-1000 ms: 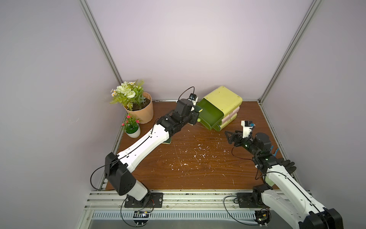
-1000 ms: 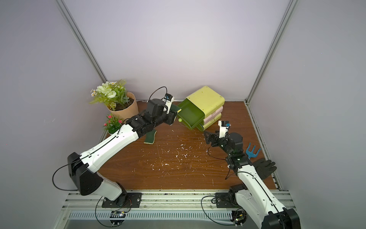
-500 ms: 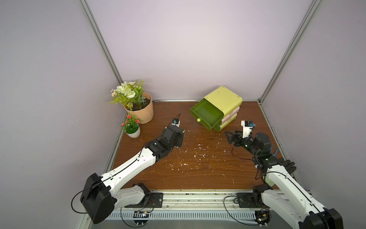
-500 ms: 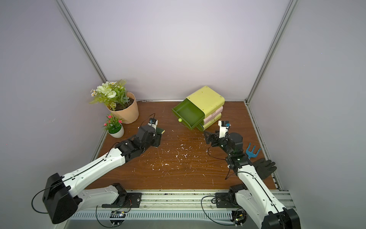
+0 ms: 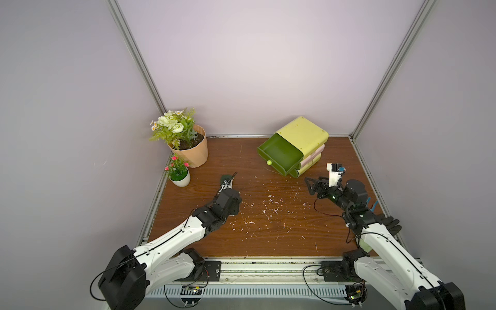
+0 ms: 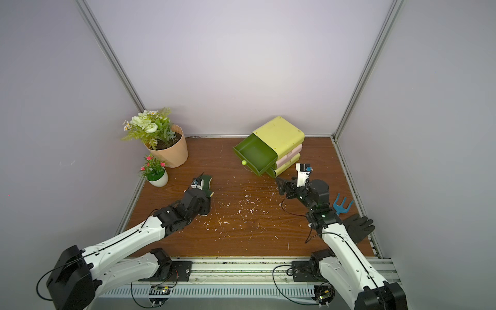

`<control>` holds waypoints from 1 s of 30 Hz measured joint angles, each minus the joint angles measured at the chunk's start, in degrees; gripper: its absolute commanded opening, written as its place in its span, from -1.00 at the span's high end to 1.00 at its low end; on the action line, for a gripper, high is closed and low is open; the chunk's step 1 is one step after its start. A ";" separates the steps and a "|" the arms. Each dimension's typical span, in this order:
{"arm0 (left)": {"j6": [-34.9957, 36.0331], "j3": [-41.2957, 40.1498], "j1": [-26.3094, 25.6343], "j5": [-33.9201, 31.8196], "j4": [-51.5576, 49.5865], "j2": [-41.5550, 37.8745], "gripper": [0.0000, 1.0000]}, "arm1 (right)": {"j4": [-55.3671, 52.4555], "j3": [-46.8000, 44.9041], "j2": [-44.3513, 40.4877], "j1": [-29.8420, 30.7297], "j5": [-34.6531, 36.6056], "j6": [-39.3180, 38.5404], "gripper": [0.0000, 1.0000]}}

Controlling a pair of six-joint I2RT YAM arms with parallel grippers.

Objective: Take the sponge out of the drawer
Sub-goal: Place the sponge at the center of the board.

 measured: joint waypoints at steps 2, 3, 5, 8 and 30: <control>-0.72 -1.07 0.35 0.00 0.31 -0.15 -0.27 | 0.00 0.00 0.00 0.00 0.00 0.00 -0.82; -1.07 -1.79 0.48 0.04 0.46 -0.20 -0.27 | 0.00 0.00 0.00 0.00 0.00 0.00 -0.82; -1.75 -3.28 0.81 0.15 0.61 -0.20 -0.28 | 0.00 0.00 0.00 0.00 0.00 0.02 -0.82; -2.54 -4.63 1.14 0.11 0.63 -0.20 -0.29 | 0.02 0.00 0.02 0.00 0.00 0.00 -0.82; -3.50 -6.99 3.50 -0.98 3.52 8.11 -0.38 | 0.02 0.00 0.44 0.00 -0.07 0.02 -0.82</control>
